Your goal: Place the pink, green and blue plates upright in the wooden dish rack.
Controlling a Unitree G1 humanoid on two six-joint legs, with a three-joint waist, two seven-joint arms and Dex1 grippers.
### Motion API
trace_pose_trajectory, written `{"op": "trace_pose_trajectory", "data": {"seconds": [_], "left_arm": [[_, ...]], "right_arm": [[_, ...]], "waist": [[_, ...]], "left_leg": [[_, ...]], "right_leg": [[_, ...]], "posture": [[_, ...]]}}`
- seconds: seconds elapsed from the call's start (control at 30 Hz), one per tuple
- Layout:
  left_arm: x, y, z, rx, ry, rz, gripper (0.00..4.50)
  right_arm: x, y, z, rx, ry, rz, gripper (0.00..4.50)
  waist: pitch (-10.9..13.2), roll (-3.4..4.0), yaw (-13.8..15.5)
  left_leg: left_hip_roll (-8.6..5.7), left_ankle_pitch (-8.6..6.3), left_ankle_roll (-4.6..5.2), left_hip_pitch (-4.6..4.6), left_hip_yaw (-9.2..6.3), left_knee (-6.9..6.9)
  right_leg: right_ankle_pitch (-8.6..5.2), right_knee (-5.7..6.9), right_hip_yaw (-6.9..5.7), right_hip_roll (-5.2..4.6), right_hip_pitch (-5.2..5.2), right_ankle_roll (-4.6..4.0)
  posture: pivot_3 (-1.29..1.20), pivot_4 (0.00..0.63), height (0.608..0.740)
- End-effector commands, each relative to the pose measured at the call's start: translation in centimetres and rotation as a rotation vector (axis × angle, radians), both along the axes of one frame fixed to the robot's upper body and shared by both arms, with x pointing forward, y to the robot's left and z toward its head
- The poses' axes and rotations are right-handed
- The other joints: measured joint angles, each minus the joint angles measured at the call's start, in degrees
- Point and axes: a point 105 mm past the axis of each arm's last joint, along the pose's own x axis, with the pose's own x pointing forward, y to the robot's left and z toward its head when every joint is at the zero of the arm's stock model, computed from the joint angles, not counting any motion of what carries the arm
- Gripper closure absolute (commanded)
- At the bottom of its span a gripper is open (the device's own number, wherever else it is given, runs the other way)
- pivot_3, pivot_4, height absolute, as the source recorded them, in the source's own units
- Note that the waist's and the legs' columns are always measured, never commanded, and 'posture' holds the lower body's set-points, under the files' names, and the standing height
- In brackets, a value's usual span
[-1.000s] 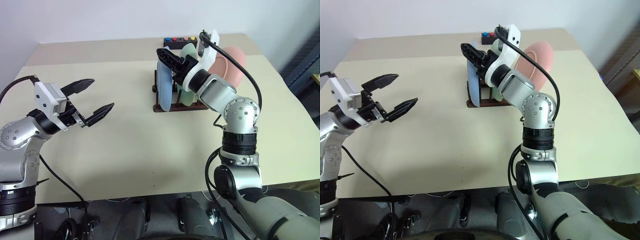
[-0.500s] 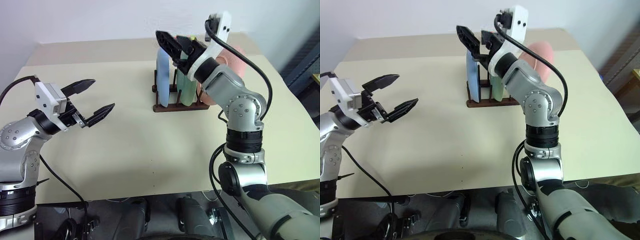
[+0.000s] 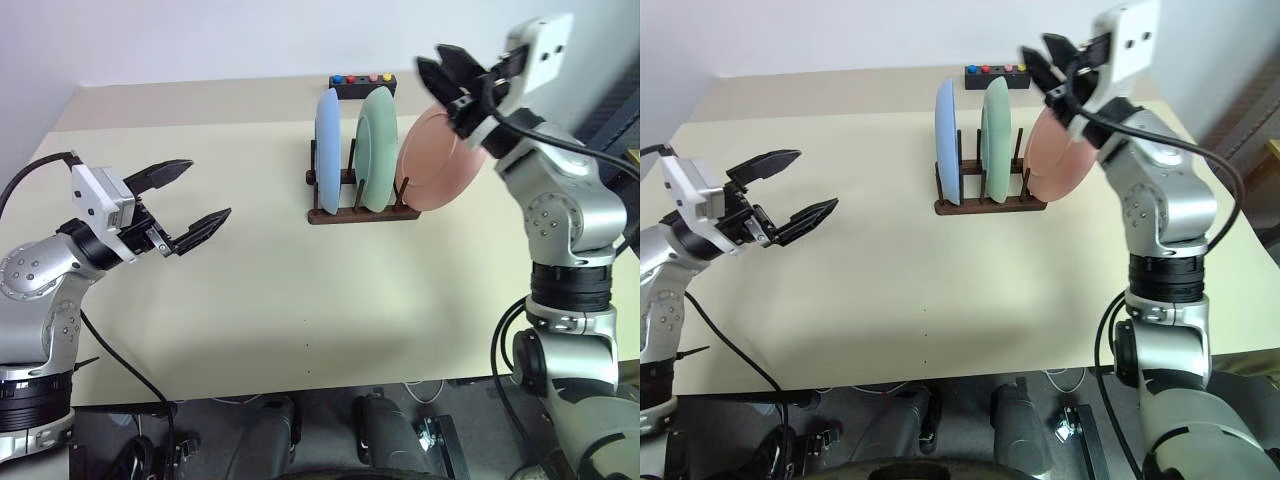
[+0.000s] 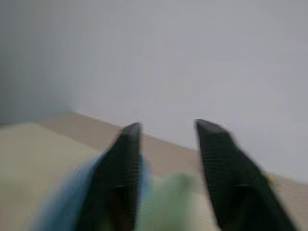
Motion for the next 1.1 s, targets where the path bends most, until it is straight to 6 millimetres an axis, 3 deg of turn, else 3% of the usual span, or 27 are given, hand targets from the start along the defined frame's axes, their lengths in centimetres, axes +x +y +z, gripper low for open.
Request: {"op": "trace_pose_trajectory", "data": {"seconds": [0.03, 0.13, 0.23, 0.37, 0.53, 0.7, 0.9, 1.1], "left_arm": [[-0.2, -0.6, 0.9, 0.002, -0.036, -0.024, 0.0], [0.0, -0.7, 0.9, 0.003, -0.037, -0.03, 0.0], [0.1, -0.8, 0.9, 0.009, -0.036, -0.035, 0.0], [0.0, -0.9, 0.9, 0.01, -0.034, -0.037, 0.0], [0.1, -1.0, 1.0, 0.011, -0.037, -0.036, 0.0], [0.2, -0.9, 0.9, 0.008, -0.033, -0.033, 0.0], [0.4, -1.1, 0.7, 0.012, -0.036, -0.034, 0.0], [0.5, -1.1, 0.9, 0.013, -0.045, -0.033, 0.0]], "right_arm": [[0.0, -3.4, 2.0, -0.034, -0.116, -0.201, 4.43], [0.9, -5.7, 1.3, -0.045, -0.099, -0.35, 4.43], [2.0, -8.0, -0.8, -0.069, -0.004, -0.492, 4.43], [2.8, -8.9, -3.9, -0.141, 0.114, -0.543, 4.43], [3.1, -8.0, -5.2, -0.132, 0.159, -0.5, 4.43], [2.8, -6.2, -3.7, -0.065, 0.122, -0.391, 4.43], [1.9, -2.6, -1.6, -0.035, 0.067, -0.206, 4.43], [2.0, -2.5, -1.6, -0.066, 0.067, -0.213, 4.43]], "waist": [[0.0, 0.0, 0.0], [0.0, 0.02, -0.2], [0.0, 0.01, -0.2], [0.0, 0.02, -0.1], [0.0, 0.02, -0.1], [0.0, 0.02, -0.1], [0.0, 0.03, -0.1], [0.0, 0.02, 0.1]], "left_leg": [[0.0, 0.04, -0.08, 0.0, 0.01, 0.0], [0.01, 0.09, -0.16, 0.0, 0.04, -0.02], [0.01, 0.12, -0.2, 0.0, 0.04, -0.02], [0.01, 0.12, -0.21, 0.0, 0.07, -0.02], [0.01, 0.12, -0.21, 0.0, 0.08, 0.0], [0.02, 0.12, -0.21, 0.01, 0.08, 0.0], [0.02, 0.12, -0.21, 0.0, 0.07, 0.0], [0.01, 0.12, -0.21, 0.0, 0.06, 0.04]], "right_leg": [[0.0, 0.0, 0.01, 0.0, -0.01, 0.0], [0.0, 0.0, 0.03, 0.0, -0.02, 0.0], [0.0, 0.0, 0.03, 0.01, -0.02, 0.0], [0.0, 0.0, 0.05, 0.0, -0.01, 0.0], [0.0, 0.0, 0.06, 0.0, -0.01, 0.0], [0.0, 0.0, 0.05, 0.01, -0.01, 0.0], [0.0, 0.01, 0.05, 0.01, -0.01, 0.0], [0.0, 0.0, 0.04, 0.0, 0.02, 0.0]], "posture": [[0.0, 0.15, 0.74], [0.0, 0.15, 0.74], [0.0, 0.15, 0.74], [0.0, 0.15, 0.74], [0.0, 0.15, 0.74], [0.0, 0.15, 0.74], [0.0, 0.15, 0.74], [0.0, 0.15, 0.74]]}}
